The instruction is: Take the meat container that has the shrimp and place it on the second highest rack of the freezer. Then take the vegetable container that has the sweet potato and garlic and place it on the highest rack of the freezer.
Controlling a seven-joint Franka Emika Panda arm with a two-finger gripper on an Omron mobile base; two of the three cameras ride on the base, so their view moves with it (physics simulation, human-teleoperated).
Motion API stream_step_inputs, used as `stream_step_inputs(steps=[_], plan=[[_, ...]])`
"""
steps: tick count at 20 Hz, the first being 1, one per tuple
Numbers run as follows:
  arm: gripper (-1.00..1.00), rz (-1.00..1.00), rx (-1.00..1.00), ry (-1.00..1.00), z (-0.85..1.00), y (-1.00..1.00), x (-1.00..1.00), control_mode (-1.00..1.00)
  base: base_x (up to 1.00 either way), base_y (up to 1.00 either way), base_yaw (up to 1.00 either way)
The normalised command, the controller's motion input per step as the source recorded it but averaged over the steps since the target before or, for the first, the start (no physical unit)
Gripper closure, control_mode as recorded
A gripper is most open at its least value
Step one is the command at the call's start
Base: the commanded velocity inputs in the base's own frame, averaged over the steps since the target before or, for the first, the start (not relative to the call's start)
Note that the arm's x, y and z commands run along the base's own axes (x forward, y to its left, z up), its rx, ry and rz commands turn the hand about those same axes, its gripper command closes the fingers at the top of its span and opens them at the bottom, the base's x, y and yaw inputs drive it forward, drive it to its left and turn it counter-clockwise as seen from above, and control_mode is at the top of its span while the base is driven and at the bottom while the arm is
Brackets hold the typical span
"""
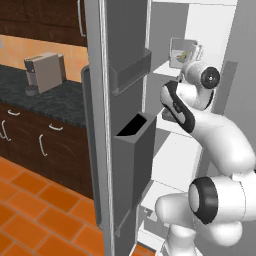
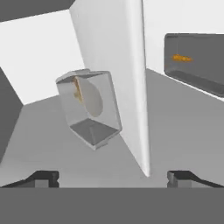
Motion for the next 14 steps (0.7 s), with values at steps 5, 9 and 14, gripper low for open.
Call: stream_step_inputs(steps=[5,9,14], plan=[[-1.00,0.09,0.00,-0.20,0.00,0.06,-1.00,-1.00,0.00,0.00,0.00],[-1.00,0.05,-0.04,-0.17,0.00,0.25,-1.00,-1.00,0.00,0.00,0.00],[-1.00,0.03,-0.10,-0.23,0.00,0.33,-1.00,-1.00,0.00,0.00,0.00]])
